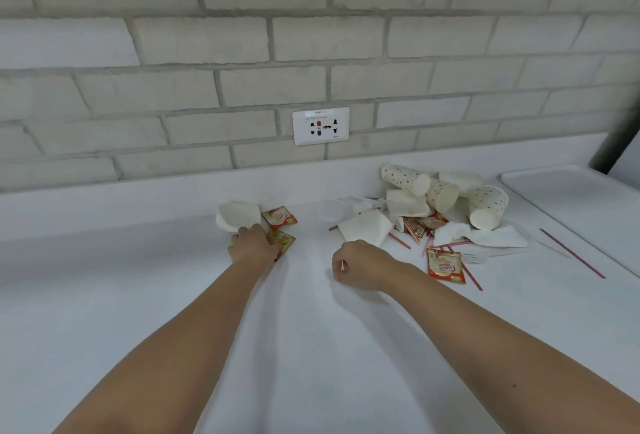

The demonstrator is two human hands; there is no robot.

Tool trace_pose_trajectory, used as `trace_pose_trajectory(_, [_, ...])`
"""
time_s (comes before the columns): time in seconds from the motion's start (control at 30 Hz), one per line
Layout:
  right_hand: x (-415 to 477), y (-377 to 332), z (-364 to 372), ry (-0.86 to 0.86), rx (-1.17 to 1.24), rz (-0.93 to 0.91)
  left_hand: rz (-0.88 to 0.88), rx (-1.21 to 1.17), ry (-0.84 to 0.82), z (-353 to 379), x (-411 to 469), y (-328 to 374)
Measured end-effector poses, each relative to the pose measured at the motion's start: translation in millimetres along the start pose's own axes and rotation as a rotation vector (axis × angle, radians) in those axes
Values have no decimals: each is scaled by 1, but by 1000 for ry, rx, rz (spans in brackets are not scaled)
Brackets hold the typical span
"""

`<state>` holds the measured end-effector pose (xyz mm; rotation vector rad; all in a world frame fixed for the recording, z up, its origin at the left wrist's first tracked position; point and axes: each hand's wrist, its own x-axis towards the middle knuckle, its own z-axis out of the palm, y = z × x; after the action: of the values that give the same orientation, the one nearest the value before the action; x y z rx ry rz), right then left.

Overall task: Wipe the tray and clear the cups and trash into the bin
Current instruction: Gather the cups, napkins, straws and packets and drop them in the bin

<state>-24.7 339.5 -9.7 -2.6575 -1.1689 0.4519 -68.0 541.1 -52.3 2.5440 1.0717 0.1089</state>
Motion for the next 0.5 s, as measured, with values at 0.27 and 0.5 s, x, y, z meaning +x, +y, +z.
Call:
trace_pose_trajectory(0.27, [38,1,8,-11,9,-35,89,-231,-123,9,20,29])
trace_pose_trajectory(0.5, [56,3,7,34,67,-59,143,-305,-25,6,52,42])
